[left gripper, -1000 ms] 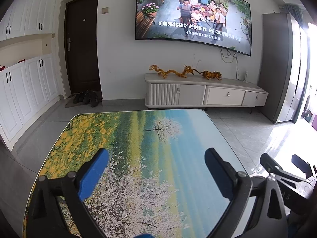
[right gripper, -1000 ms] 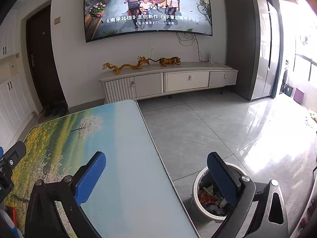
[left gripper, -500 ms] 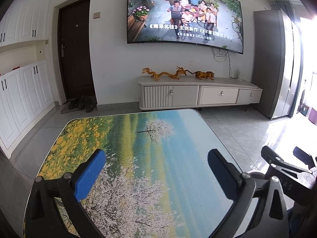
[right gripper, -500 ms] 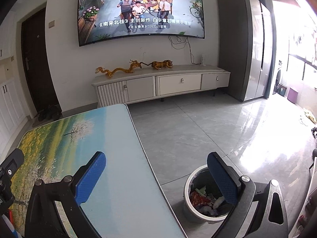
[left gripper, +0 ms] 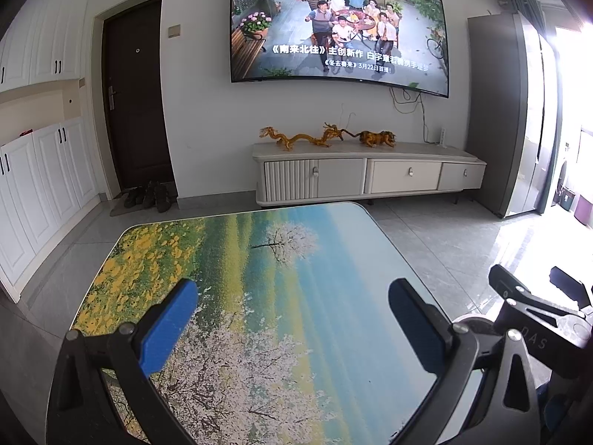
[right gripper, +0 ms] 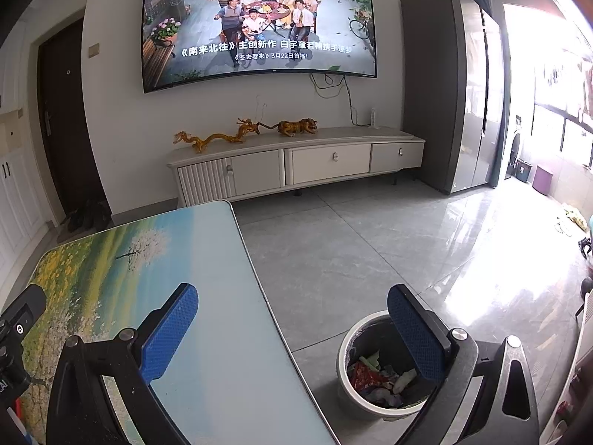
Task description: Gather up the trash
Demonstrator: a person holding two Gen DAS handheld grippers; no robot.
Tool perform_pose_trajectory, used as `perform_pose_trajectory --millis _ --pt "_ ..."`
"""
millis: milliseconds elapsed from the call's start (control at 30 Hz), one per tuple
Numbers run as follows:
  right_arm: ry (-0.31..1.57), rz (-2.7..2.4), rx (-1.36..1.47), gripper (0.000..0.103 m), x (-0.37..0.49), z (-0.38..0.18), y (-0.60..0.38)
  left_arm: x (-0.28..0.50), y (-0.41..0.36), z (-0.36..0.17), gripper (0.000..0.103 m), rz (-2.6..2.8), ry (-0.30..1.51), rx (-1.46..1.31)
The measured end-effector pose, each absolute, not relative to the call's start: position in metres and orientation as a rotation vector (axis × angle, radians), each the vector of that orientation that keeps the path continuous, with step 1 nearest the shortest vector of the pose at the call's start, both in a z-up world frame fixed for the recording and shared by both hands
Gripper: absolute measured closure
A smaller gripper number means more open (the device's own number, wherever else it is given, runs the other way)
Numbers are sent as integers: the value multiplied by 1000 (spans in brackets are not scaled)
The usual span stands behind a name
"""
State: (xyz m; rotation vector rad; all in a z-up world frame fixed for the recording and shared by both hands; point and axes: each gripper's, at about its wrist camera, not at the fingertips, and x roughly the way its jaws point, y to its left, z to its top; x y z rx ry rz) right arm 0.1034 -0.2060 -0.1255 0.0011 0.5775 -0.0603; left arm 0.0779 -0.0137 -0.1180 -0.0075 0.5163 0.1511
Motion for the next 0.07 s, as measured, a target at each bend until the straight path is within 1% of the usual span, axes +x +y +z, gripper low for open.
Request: perform_pose_trajectory --millis 67 --pt "577 -60 1 0 103 -125 -206 78 -13 -118 0 150 520 -8"
